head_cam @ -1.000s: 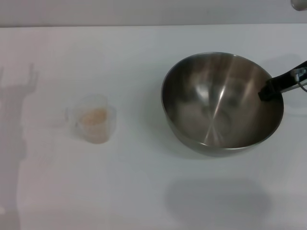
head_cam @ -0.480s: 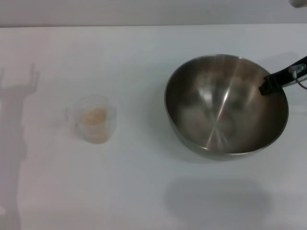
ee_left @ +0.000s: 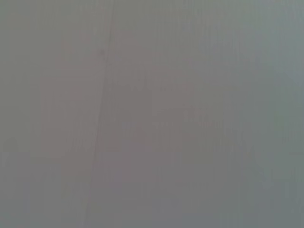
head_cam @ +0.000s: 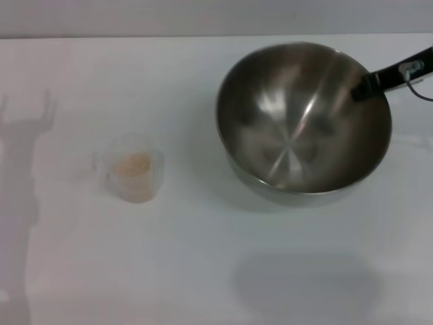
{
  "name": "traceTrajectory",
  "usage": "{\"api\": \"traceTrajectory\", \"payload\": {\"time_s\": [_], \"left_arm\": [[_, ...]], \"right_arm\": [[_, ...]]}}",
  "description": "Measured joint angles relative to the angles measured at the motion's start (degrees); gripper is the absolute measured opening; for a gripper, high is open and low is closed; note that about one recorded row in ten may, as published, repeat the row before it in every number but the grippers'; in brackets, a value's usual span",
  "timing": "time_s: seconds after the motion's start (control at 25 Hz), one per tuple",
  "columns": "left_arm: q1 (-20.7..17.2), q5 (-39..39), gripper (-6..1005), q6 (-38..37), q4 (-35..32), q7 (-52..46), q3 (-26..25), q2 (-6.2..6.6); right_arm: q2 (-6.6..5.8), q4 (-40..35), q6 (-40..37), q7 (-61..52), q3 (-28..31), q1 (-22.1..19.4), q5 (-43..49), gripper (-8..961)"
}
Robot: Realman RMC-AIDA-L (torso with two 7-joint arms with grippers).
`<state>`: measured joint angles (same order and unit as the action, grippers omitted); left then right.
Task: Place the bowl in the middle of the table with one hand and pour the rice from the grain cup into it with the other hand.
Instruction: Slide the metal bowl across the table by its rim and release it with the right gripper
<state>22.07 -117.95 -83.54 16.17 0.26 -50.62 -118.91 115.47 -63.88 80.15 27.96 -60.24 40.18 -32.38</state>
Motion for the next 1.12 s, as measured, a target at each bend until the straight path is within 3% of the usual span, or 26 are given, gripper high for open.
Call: {"api": "traceTrajectory", "payload": {"time_s": [0.2, 0.52, 1.12], "left_arm": [[0.1, 0.0, 764, -0.1, 0.0, 0.0, 0.1, 0.0], [0.3, -0.2, 763, -0.2, 0.0, 0.0, 0.2, -0.04], [0.0, -0.4, 760, -0.1, 0.1, -0.1, 0.2, -0.09]], "right_arm": [[0.08, -0.1, -0.2, 0.5, 0.0, 0.7, -1.5, 2], [1.93, 4.2, -1.1, 2.4, -0.6, 4.3, -1.7, 5], [2.11, 12.9, -3.1, 2.8, -1.0, 7.2, -1.1, 10]]}}
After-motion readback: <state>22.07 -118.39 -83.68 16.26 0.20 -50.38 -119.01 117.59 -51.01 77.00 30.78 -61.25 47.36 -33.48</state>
